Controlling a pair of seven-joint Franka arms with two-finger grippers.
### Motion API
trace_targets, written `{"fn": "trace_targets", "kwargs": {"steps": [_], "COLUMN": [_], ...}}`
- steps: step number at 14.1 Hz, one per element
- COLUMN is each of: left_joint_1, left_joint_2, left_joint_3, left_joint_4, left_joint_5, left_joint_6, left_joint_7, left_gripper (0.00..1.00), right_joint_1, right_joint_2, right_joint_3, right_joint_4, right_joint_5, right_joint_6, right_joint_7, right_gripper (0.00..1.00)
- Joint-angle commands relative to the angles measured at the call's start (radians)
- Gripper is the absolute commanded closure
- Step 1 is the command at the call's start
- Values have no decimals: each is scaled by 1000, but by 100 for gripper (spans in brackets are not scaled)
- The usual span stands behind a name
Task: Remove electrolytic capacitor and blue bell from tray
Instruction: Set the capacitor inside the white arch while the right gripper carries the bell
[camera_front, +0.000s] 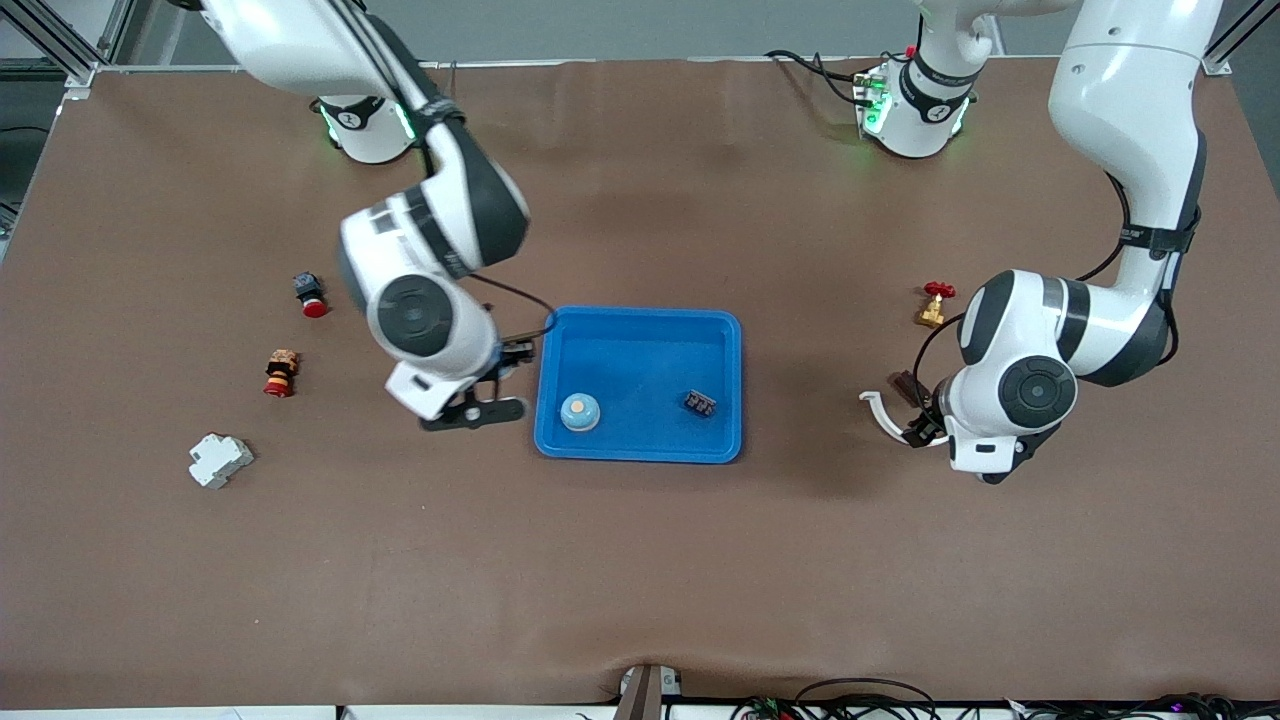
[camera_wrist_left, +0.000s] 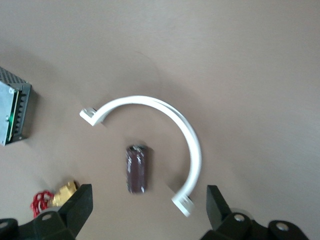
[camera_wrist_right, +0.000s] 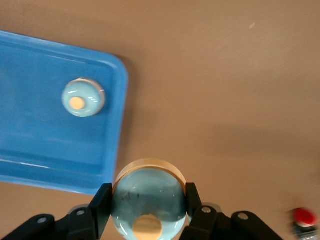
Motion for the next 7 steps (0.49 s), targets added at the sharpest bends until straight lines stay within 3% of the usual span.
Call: {"fn": "trace_targets", "kwargs": {"steps": [1, 5, 7], "left_joint_1": [-64, -181, -238], "left_joint_2": [24, 85, 122], "left_joint_3": [0, 0, 0], "left_joint_4": [72, 131, 155], "left_joint_5": [-45, -88, -91], "left_joint_6": [-42, 27, 87], "left_joint_7": [-101, -275, -374], "left_gripper": [0, 0, 11], "right_joint_1": [-80, -198, -223], "right_joint_2": [-44, -70, -87], "right_joint_3": [11, 10, 10], "right_joint_4": [-16, -61, -82], "right_joint_5": [5, -1, -44], "right_joint_6": [-31, -33, -28], "right_joint_7": [-179, -414, -476], "right_gripper": [84, 84, 84]}}
